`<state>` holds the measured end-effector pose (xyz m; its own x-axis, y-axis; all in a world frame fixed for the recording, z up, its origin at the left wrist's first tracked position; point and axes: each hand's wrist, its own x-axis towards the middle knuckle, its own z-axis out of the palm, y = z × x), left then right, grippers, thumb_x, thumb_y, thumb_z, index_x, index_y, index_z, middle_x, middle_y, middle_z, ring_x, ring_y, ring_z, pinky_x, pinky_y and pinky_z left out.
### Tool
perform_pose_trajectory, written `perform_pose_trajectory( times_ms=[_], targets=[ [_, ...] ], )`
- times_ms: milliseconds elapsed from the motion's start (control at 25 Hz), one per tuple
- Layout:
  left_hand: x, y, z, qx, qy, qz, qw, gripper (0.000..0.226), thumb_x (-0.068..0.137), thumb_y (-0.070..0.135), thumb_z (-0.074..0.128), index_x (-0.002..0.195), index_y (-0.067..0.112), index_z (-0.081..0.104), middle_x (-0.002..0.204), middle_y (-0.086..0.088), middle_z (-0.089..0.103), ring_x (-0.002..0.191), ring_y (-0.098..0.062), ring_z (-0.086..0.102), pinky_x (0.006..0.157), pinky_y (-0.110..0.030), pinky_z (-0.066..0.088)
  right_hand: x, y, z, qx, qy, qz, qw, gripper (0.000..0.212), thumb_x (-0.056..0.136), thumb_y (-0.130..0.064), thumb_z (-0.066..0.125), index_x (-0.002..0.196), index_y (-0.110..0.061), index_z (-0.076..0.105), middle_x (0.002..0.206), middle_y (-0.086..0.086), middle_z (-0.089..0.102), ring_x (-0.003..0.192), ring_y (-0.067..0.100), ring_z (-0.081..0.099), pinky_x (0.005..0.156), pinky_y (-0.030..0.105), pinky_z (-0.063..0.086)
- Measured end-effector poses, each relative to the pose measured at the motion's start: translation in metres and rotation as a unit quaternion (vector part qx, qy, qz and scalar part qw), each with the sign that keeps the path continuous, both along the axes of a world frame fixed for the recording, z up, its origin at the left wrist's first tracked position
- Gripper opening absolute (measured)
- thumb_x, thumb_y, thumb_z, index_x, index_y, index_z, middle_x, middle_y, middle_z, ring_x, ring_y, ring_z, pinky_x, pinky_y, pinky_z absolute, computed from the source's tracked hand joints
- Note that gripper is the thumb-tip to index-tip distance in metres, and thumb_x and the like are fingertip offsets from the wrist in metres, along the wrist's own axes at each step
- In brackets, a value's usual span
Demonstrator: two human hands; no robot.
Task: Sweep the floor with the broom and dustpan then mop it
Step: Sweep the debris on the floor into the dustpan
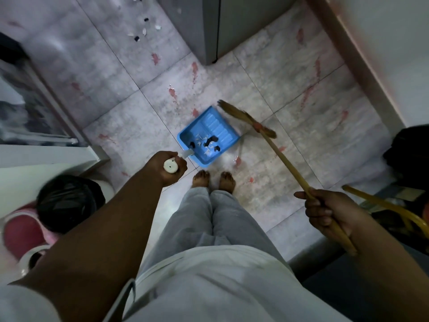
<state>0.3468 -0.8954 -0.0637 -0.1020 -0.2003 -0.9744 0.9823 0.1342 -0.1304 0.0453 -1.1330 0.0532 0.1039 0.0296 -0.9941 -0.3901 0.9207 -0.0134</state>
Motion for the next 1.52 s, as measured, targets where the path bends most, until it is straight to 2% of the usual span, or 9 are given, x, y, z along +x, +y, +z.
perform_pose_trajectory(
  times_ms=[200, 560, 840, 1000, 1120, 1320, 1440, 1520],
  targets=[
    [0.002, 0.043, 0.039, -0.007, -0.024, 0.045, 0.999, 0.030, 0.098, 0.016, 0.045, 0.119, -0.004, 0.038, 0.067, -0.004, 0.039, 0.036, -0.014, 0.046, 0.035, -0.019, 0.045, 0.039, -0.009, 0.010, -0.037, -0.025, 0.063, 0.997, 0.030, 0.104, -0.022, 0.032, 0.102, -0.001, 0.054, 0.048, -0.002, 0.039, 0.029, 0.005, 0.030, 0.028, 0.014, 0.025],
    [0.030, 0.136, 0.080, -0.005, -0.067, 0.150, 0.986, 0.033, 0.100, 0.018, 0.042, 0.124, -0.003, 0.036, 0.062, -0.005, 0.040, 0.034, -0.013, 0.047, 0.033, -0.019, 0.044, 0.158, 0.026, 0.021, -0.059, -0.053, 0.184, 0.980, 0.029, 0.103, -0.020, 0.032, 0.086, -0.005, 0.050, 0.045, -0.003, 0.037, 0.028, 0.005, 0.028, 0.027, 0.014, 0.022],
    [0.113, 0.192, 0.085, -0.009, -0.058, 0.206, 0.977, 0.019, 0.098, 0.016, 0.043, 0.103, -0.002, 0.045, 0.055, -0.010, 0.045, 0.034, -0.015, 0.049, 0.035, -0.018, 0.046, 0.280, 0.073, 0.029, -0.065, -0.043, 0.236, 0.969, 0.027, 0.102, -0.016, 0.031, 0.083, -0.005, 0.048, 0.044, -0.002, 0.036, 0.028, 0.005, 0.027, 0.027, 0.014, 0.022],
    [0.177, 0.218, 0.088, -0.022, -0.068, 0.169, 0.983, 0.019, 0.098, 0.013, 0.038, 0.098, -0.005, 0.045, 0.052, -0.009, 0.044, 0.033, -0.013, 0.048, 0.034, -0.017, 0.045, 0.344, 0.092, 0.028, -0.066, -0.047, 0.233, 0.969, 0.026, 0.101, -0.016, 0.031, 0.084, -0.006, 0.047, 0.045, -0.004, 0.036, 0.028, 0.005, 0.027, 0.028, 0.014, 0.022],
    [0.218, 0.229, 0.092, -0.013, -0.119, 0.118, 0.986, 0.018, 0.099, 0.011, 0.036, 0.090, -0.002, 0.044, 0.058, -0.008, 0.044, 0.034, -0.012, 0.049, 0.035, -0.016, 0.044, 0.379, 0.101, 0.022, -0.065, -0.055, 0.221, 0.972, 0.025, 0.101, -0.018, 0.032, 0.087, -0.007, 0.048, 0.046, -0.004, 0.037, 0.029, 0.005, 0.027, 0.028, 0.016, 0.023],
    [0.279, 0.232, 0.095, -0.032, -0.082, 0.174, 0.981, 0.019, 0.095, 0.011, 0.039, 0.101, -0.005, 0.048, 0.052, -0.007, 0.045, 0.035, -0.012, 0.048, 0.037, -0.014, 0.045, 0.425, 0.105, 0.011, -0.067, -0.051, 0.219, 0.972, 0.024, 0.101, -0.018, 0.033, 0.088, -0.006, 0.048, 0.047, -0.004, 0.038, 0.030, 0.005, 0.027, 0.028, 0.016, 0.024],
    [0.316, 0.224, 0.092, -0.037, -0.081, 0.172, 0.981, 0.025, 0.077, 0.004, 0.047, 0.099, -0.006, 0.048, 0.050, -0.005, 0.044, 0.034, -0.011, 0.047, 0.037, -0.014, 0.044, 0.461, 0.098, 0.004, -0.061, -0.043, 0.227, 0.971, 0.023, 0.101, -0.017, 0.031, 0.088, -0.006, 0.048, 0.046, -0.004, 0.037, 0.029, 0.005, 0.027, 0.028, 0.016, 0.023],
    [0.345, 0.216, 0.088, -0.026, -0.083, 0.175, 0.981, 0.023, 0.080, 0.004, 0.045, 0.100, -0.007, 0.046, 0.052, -0.006, 0.043, 0.034, -0.011, 0.046, 0.036, -0.013, 0.043, 0.487, 0.089, -0.005, -0.063, -0.034, 0.229, 0.971, 0.024, 0.101, -0.017, 0.031, 0.088, -0.006, 0.048, 0.047, -0.003, 0.038, 0.029, 0.006, 0.027, 0.028, 0.016, 0.023]
  ],
)
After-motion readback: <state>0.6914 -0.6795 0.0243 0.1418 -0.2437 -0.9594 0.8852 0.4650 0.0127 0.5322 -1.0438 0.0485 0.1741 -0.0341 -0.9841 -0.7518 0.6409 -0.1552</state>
